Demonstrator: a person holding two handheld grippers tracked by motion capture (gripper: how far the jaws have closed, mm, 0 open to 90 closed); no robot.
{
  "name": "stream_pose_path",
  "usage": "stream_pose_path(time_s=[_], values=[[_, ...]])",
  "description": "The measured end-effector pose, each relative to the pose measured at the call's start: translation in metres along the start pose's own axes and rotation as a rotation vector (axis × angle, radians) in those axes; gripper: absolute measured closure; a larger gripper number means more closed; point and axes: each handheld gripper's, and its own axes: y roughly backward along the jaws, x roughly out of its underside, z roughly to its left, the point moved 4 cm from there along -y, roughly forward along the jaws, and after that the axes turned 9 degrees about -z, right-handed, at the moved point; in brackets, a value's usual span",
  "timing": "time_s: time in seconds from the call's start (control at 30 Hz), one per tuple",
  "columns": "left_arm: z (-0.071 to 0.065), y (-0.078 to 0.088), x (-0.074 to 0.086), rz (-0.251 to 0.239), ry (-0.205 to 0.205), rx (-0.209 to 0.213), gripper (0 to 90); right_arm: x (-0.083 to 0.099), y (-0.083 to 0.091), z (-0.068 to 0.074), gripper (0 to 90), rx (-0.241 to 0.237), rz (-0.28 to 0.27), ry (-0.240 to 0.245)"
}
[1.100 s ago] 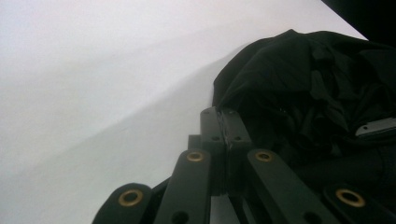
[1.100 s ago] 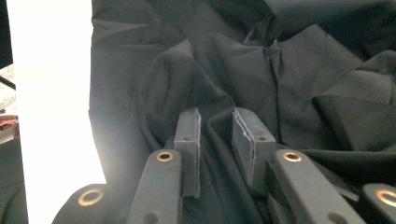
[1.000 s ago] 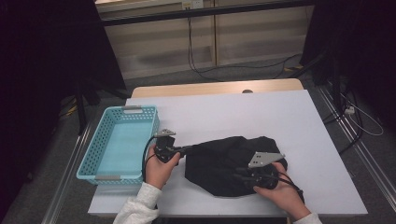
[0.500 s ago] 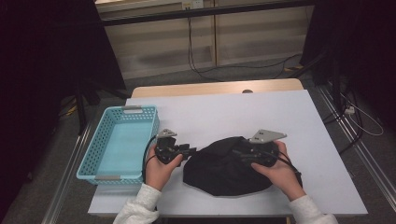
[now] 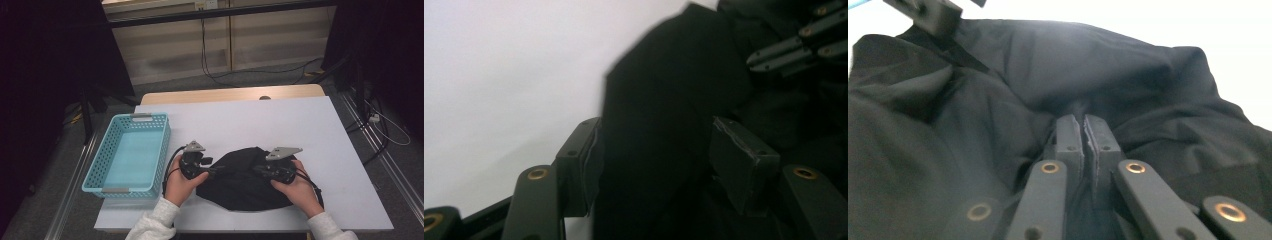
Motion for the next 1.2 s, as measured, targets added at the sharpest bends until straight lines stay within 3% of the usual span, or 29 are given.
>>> stream_pose_path(time_s=[0.13,0.2,0.3,0.33,0.4,0.53,0.57,0.73,0.97,1.13,1.2], values=[[-0.008,-0.014,0.002,0.04,-0.029,0.024,42.9,0.007,0.009,0.002,86.4,-0.005,0.002,-0.004],[-0.009,-0.019,0.005,0.049,-0.049,0.015,45.0,0.01,0.013,0.002,86.4,0.0,0.0,-0.006],[-0.008,-0.024,0.006,0.039,-0.061,0.0,54.5,0.013,0.019,0.002,85.4,-0.022,-0.013,0.005],[-0.008,-0.025,0.006,0.038,-0.066,0.013,57.2,0.014,0.02,0.002,85.3,-0.03,-0.015,0.009],[-0.008,-0.026,0.005,0.047,-0.06,0.005,63.1,0.016,0.023,0.0,85.0,-0.027,-0.017,-0.009],[-0.008,-0.029,0.005,0.046,-0.034,-0.003,82.3,0.018,0.026,-0.003,85.4,-0.034,-0.023,-0.024],[-0.008,-0.028,0.005,0.057,-0.036,-0.022,87.8,0.018,0.026,-0.002,85.4,-0.036,-0.023,-0.022],[0.0,-0.017,-0.004,0.012,0.022,-0.007,89.6,0.02,0.026,-0.003,85.4,-0.043,-0.027,-0.024],[0.025,0.014,-0.013,-0.08,0.103,-0.043,89.6,0.02,0.029,-0.004,85.3,-0.049,-0.038,-0.02],[0.038,0.026,-0.017,-0.121,0.132,-0.067,89.6,0.018,0.029,-0.002,85.6,-0.065,-0.032,-0.011],[0.041,0.027,-0.017,-0.132,0.138,-0.071,89.6,0.015,0.029,-0.003,81.8,-0.047,-0.047,0.002]])
